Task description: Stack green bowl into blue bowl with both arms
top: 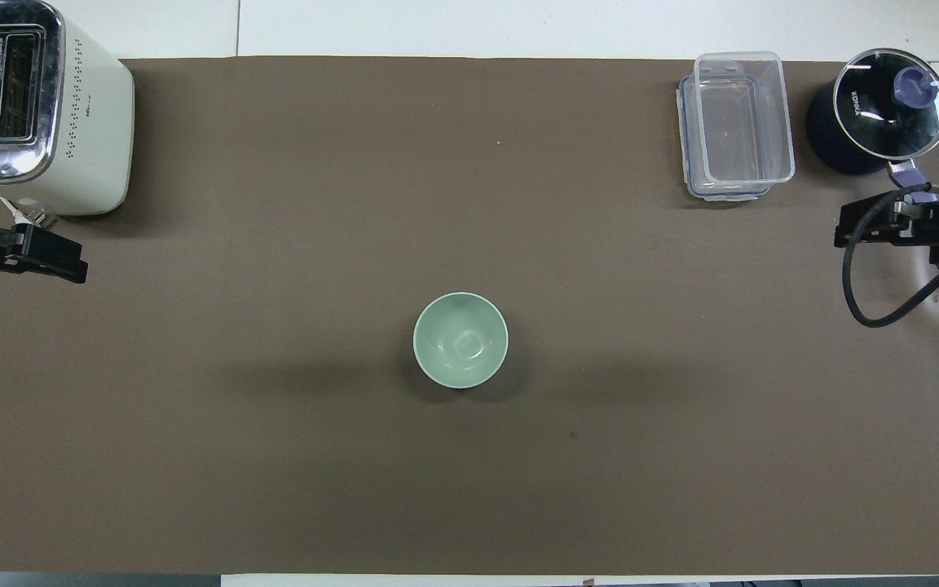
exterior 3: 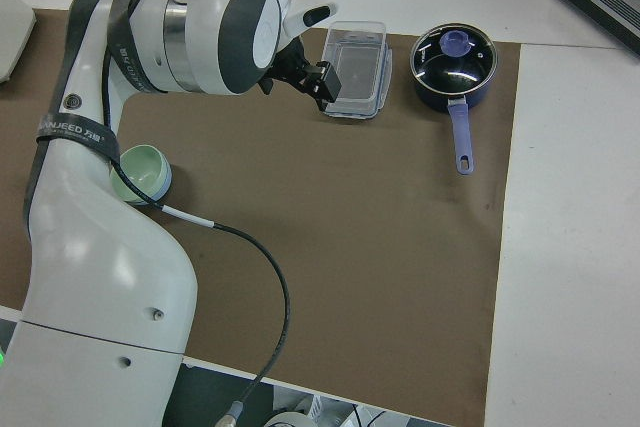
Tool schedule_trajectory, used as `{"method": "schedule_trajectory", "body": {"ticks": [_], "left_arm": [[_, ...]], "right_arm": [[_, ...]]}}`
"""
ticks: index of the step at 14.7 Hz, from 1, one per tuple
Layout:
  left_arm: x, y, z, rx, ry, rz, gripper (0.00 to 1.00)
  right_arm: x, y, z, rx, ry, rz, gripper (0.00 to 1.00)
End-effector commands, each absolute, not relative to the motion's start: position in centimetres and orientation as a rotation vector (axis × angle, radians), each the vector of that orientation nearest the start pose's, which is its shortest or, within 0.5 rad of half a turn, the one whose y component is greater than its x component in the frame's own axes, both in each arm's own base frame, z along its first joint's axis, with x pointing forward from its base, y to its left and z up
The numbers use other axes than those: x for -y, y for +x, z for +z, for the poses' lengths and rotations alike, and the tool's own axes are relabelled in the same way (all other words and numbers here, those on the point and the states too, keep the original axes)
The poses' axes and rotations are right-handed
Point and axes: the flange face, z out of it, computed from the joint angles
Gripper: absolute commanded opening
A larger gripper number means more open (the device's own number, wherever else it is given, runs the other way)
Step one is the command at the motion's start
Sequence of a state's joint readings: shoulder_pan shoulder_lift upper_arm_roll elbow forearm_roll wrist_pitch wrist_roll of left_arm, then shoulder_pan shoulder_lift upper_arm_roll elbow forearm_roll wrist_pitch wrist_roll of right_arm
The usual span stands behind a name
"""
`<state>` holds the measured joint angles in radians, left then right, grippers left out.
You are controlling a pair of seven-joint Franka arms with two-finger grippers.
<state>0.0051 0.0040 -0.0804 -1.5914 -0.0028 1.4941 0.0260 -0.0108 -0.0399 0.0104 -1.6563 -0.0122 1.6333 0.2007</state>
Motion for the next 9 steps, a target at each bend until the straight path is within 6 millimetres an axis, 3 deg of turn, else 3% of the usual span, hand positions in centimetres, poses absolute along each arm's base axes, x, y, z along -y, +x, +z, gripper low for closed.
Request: {"method": "schedule_trajectory", "body": {"ticks": [1,9], "left_arm": [[3.9,53.81,60.78,-0.149,-3.106,0.144,1.0],[3.91,53.83,60.86,-0.149,-3.106,0.14,1.0]], "right_arm": [[0.54,54.88,61.31,-0.274,-3.159,0.028,1.0],[0.85,54.15,60.84,-0.273,-3.145,0.054,1.0]]}}
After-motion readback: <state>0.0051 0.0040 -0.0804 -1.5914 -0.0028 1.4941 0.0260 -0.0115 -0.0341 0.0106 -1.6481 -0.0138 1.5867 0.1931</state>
